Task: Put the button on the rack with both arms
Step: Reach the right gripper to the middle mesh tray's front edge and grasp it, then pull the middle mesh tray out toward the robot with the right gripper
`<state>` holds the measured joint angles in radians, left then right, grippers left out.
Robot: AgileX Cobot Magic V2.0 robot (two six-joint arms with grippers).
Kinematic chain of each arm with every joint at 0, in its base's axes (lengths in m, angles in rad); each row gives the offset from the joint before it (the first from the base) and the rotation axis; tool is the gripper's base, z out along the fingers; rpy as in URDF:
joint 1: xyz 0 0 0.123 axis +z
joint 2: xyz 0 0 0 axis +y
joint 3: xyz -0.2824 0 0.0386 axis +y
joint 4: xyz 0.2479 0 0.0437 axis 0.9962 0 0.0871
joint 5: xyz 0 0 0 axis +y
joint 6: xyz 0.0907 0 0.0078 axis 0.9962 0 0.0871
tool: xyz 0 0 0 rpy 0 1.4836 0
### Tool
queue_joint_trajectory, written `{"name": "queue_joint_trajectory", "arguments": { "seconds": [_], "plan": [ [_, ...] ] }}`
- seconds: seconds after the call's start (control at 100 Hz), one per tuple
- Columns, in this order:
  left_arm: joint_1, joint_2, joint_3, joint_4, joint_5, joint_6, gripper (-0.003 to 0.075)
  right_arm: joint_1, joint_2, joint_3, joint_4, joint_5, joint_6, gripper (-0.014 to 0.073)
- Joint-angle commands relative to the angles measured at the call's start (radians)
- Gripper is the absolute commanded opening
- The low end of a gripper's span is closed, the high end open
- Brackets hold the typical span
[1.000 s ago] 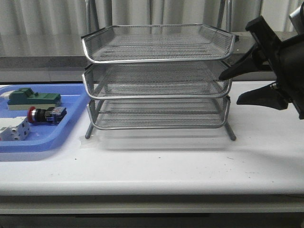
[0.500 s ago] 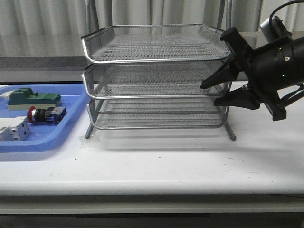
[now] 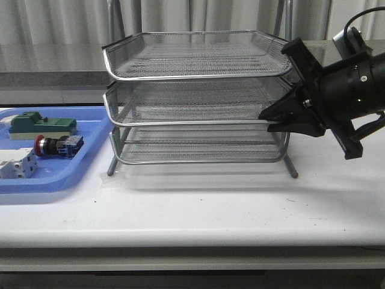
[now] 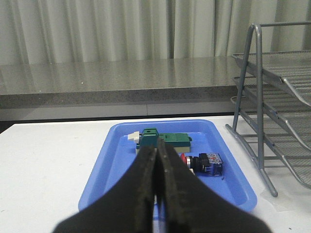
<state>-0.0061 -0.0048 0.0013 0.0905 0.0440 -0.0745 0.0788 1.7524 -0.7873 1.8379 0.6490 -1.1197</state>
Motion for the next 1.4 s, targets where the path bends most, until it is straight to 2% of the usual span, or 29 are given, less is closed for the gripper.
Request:
{"name": "queue_joint_trajectory", "arguments": {
  "seconds": [0.0,0.22,0.49,0.7,0.81,0.96,1.03,1.08,1.22,1.39],
  "plan": [
    [-0.003,-0.031,0.048,-0.004,-0.08,-0.011,-0.002,0.001,-0.034,0.025,-0.001,0.042,-0.024,0.0013],
    [-0.003,-0.031,0.048,-0.004,-0.08,-0.011,-0.002,0.001,-0.075,0.2,0.001,0.053,-0.149,0.0013],
    [-0.003,-0.031,0.048,-0.004,-0.08,-0.011,-0.002,0.001,-0.18,0.4,0.033,0.049,-0.231,0.0013],
    [-0.003,-0.031,0.048,-0.004,-0.08,-0.011,-0.002,0.001,-0.216,0.441,0.07,0.046,-0.26,0.0022],
    [-0.003,-0.031,0.048,-0.004,-0.08,-0.011,-0.002,0.001,-0.221,0.441,0.078,0.046,-0.262,0.0113],
    [-0.003,-0.031,0.048,-0.004,-0.08,-0.011,-0.002,0.001,-0.238,0.441,0.078,0.064,-0.286,0.0348],
    [-0.003,-0.031,0.048,-0.004,-0.08,-0.011,-0.002,0.001,-0.253,0.441,0.077,0.085,-0.308,0.0428],
    [-0.003,-0.031,0.048,-0.004,-0.08,-0.011,-0.002,0.001,-0.266,0.441,0.076,0.103,-0.32,0.0453],
    [-0.003,-0.031,0.048,-0.004,-0.08,-0.011,-0.002,0.001,-0.324,0.441,0.033,0.126,-0.321,0.0455],
    [-0.003,-0.031,0.048,-0.004,-0.08,-0.011,-0.002,0.001,-0.424,0.441,-0.065,0.032,-0.272,0.0455]
  ]
}}
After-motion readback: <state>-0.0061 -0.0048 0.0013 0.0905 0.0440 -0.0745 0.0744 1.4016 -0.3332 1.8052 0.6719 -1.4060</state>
